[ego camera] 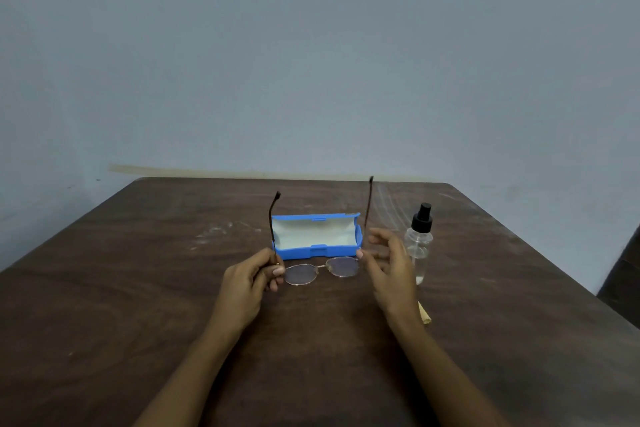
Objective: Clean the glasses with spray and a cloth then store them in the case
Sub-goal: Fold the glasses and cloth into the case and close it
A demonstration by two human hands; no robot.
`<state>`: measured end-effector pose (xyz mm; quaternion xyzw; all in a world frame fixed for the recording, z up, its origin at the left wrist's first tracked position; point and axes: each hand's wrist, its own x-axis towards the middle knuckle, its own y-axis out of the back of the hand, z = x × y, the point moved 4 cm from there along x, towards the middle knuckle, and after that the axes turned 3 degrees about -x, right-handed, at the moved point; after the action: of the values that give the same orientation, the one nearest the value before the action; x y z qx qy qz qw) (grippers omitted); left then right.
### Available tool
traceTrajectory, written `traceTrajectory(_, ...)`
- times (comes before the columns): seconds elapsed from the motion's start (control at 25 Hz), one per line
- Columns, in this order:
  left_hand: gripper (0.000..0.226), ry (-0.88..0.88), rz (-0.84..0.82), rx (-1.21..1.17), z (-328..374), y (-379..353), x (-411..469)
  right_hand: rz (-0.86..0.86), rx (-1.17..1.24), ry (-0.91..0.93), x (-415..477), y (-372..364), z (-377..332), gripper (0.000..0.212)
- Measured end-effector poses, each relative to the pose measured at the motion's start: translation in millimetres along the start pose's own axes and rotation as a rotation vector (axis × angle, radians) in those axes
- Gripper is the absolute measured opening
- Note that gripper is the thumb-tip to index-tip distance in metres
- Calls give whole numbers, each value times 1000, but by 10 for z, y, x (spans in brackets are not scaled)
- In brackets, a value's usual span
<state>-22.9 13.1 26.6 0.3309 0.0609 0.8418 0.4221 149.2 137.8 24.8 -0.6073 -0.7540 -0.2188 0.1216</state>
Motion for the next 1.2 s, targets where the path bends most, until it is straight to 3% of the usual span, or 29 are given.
traceTrajectory(0.16, 37, 0, 2, -2, -9, -9, 25, -15, 31, 17, -39, 9, -12, 21)
traceTrajectory(0.4, 24, 44, 53, -32, -70, 0, 21, -18, -100, 187, -124, 64, -56, 29)
traceTrajectory(0.68, 26, 48, 65, -74, -94, 11, 14, -106, -330, 328, -191, -8, -109, 42)
traceTrajectory(0.8, 29, 74, 72, -142, -98, 17, 17, -117, -322, 316, -192, -12, -116, 41)
traceTrajectory(1.0, 33, 99, 90, -128, -116, 56, 25, -90, -208, 193, -161, 1, -60, 22)
traceTrajectory(1.2, 23, 27, 100, -74, -91, 69, 22, -91, -107, 114, -119, 22, 0, 21)
